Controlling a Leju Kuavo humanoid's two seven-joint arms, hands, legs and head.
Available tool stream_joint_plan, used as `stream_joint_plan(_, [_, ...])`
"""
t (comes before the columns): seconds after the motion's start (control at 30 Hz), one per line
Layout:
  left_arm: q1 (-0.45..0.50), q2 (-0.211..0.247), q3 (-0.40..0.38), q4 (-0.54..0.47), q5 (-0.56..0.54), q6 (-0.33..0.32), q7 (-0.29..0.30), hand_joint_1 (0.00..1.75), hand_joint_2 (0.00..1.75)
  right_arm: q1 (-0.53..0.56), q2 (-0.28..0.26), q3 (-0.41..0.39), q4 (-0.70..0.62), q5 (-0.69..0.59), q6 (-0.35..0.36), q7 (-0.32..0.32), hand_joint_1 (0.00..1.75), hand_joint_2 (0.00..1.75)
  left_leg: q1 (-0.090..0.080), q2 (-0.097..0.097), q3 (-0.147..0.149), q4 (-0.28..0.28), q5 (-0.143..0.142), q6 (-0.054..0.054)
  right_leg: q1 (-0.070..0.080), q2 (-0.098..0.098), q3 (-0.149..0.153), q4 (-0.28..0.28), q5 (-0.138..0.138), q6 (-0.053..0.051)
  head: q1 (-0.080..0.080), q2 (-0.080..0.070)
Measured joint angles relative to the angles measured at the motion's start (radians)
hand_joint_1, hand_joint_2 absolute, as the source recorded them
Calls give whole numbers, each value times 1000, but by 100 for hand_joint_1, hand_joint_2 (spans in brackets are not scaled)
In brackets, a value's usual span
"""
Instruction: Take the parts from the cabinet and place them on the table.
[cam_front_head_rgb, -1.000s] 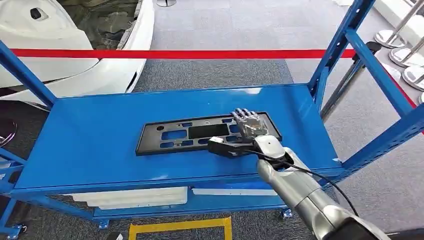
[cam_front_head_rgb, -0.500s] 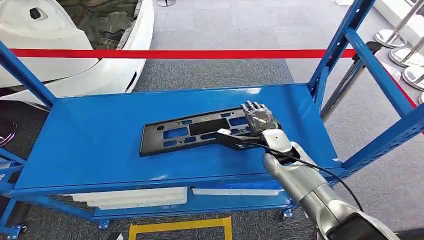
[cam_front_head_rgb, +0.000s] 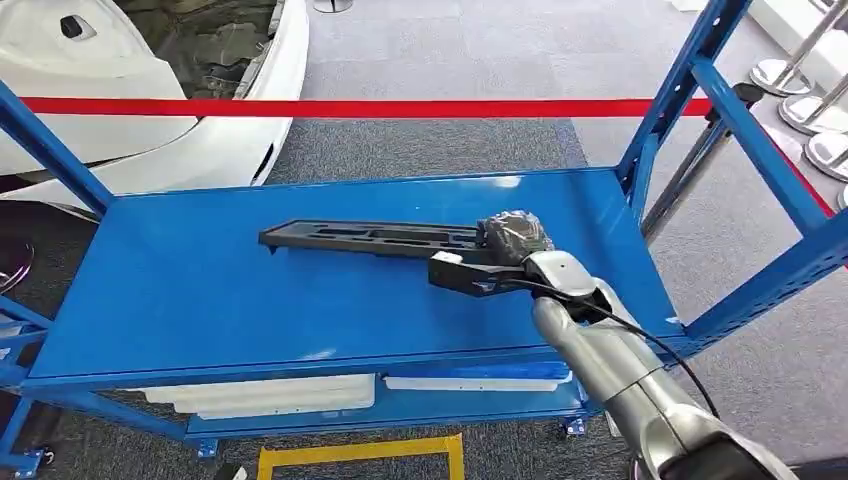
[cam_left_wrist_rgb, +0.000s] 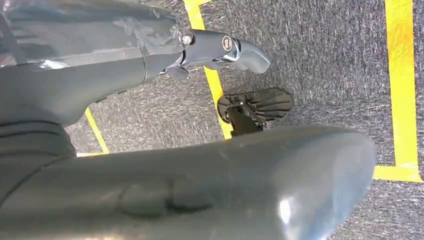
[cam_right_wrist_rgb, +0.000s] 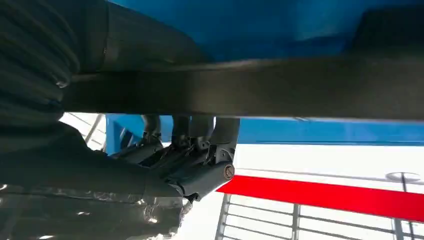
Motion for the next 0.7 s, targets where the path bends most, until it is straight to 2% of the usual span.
stream_joint_plan(0.23, [-4,0,0,0,0,-2,0,0,0,30,-3,-13,-71,-16,16,-2,175,175,0,1,0,0,0,0,0,0,0,0,0,0,0,0])
stream_joint_plan(0.27, [-4,0,0,0,0,-6,0,0,175,31,-3,-14,-83,-18,20,-2,175,175,0,1,0,0,0,0,0,0,0,0,0,0,0,0])
stream_joint_plan(0.3, [-4,0,0,0,0,-9,0,0,175,32,-4,-14,-94,-21,20,-2,175,175,0,0,0,0,0,0,0,0,0,0,0,0,0,0])
stream_joint_plan(0.33, [-4,0,0,0,0,-13,-3,0,0,32,-5,-16,-106,-22,17,0,175,175,0,0,0,0,0,0,0,0,0,0,0,0,0,0])
stream_joint_plan(0.5, [-1,0,0,0,8,-30,-22,0,0,7,-26,-56,-195,-26,-15,10,175,175,0,0,-1,0,0,0,-1,0,-1,0,0,0,0,0])
stream_joint_plan(0.53, [0,1,0,0,8,-34,-22,0,175,-14,-36,-73,-223,-26,-16,5,175,175,-1,0,-1,0,0,0,-1,0,-1,0,0,0,0,0])
stream_joint_plan(0.63, [2,1,0,0,8,-37,-22,0,175,-84,-59,-118,-284,-24,-21,-27,175,175,-1,0,-1,0,0,0,-2,0,-1,0,0,0,1,0])
stream_joint_plan(0.67, [1,1,0,0,8,-36,-22,0,0,-105,-63,-129,-304,-23,-22,-37,175,175,-1,0,-1,0,0,0,-2,0,-1,0,0,0,1,0])
stream_joint_plan(0.7, [1,1,0,0,8,-36,-22,0,0,-127,-68,-135,-327,-22,-23,-47,175,175,-2,0,0,0,0,0,-2,0,-1,0,0,0,1,0])
